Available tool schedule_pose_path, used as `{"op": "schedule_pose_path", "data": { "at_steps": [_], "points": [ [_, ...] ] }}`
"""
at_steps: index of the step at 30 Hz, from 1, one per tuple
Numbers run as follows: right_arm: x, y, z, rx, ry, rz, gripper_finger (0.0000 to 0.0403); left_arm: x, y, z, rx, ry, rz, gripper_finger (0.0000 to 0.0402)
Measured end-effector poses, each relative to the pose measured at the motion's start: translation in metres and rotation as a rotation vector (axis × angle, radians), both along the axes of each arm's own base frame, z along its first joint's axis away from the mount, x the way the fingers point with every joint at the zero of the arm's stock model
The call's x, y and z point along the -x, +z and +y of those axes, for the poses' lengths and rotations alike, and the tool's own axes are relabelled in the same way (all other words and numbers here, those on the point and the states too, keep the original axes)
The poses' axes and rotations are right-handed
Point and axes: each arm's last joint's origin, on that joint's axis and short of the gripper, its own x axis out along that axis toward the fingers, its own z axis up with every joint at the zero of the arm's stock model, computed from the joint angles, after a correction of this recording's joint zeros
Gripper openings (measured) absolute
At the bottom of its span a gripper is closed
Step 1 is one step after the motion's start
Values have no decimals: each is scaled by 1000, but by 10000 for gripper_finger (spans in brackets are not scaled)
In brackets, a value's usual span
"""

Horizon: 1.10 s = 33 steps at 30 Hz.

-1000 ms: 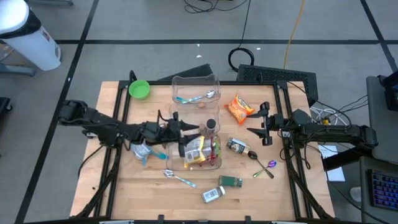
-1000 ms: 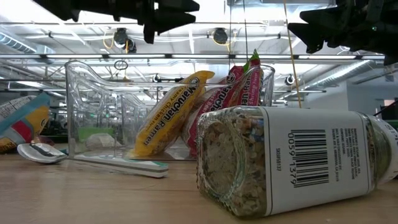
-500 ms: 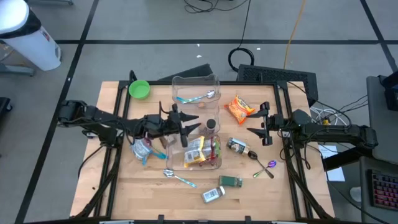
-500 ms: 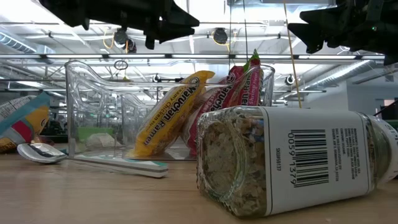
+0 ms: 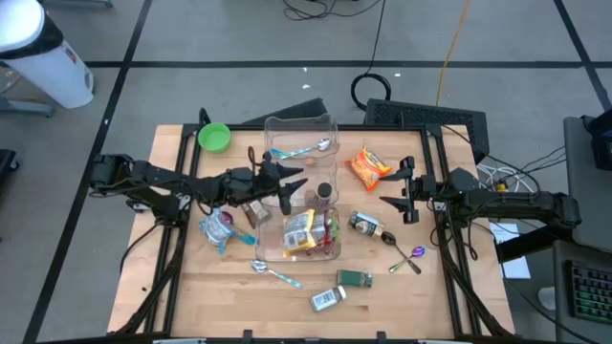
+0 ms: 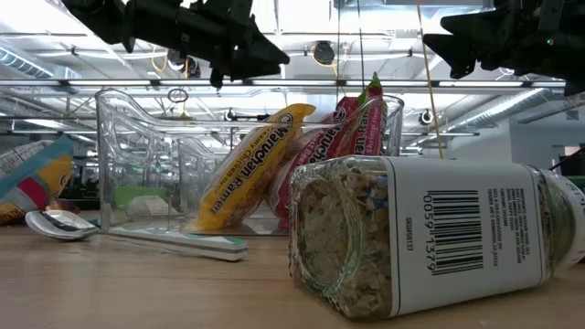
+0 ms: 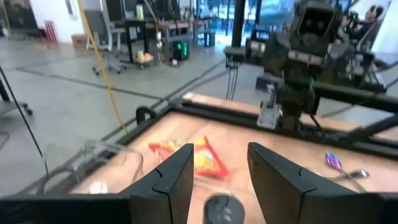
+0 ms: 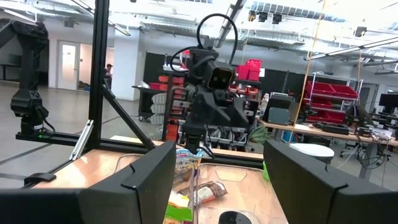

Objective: Pick & Place Food Item
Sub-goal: Put the gold seasoning bottle into the middle transparent bin

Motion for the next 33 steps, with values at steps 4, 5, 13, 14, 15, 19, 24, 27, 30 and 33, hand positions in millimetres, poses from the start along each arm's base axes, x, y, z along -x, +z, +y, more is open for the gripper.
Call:
{"op": "schedule_pose_path", "data": {
  "at_steps": [4, 5, 13, 14, 15, 19, 24, 27, 30, 33],
  "points": [
    [0, 0, 0, -2, -3, 3, 238, 0, -4, -1, 26, -2, 37, 159],
    [-1, -1, -1, -6, -10, 8, 238, 0, -4, -1, 33, -1, 34, 159],
    [-11, -12, -8, -88, -177, 94, 238, 0, -4, -3, 32, -8, 33, 159],
    [-13, -14, -8, -104, -181, 110, 238, 0, -4, -3, 17, -9, 38, 159],
    [-15, -16, -9, -125, -193, 126, 238, 0, -4, -2, -1, -9, 41, 159],
    [-21, -25, -10, -180, -194, 189, 238, 0, -1, 2, -39, 3, 32, 159],
    [-28, -26, -12, -153, -199, 177, 238, 0, -2, 8, -10, 25, 29, 159],
    [-30, -24, -12, -149, -195, 138, 238, 1, -3, 10, -4, 32, 31, 159],
    [-33, -23, -13, -139, -196, 114, 238, 1, -2, 11, -24, 35, 32, 159],
    [-35, -24, -14, -158, -224, 105, 238, 0, 2, 13, -97, 38, 20, 159]
  ]
}}
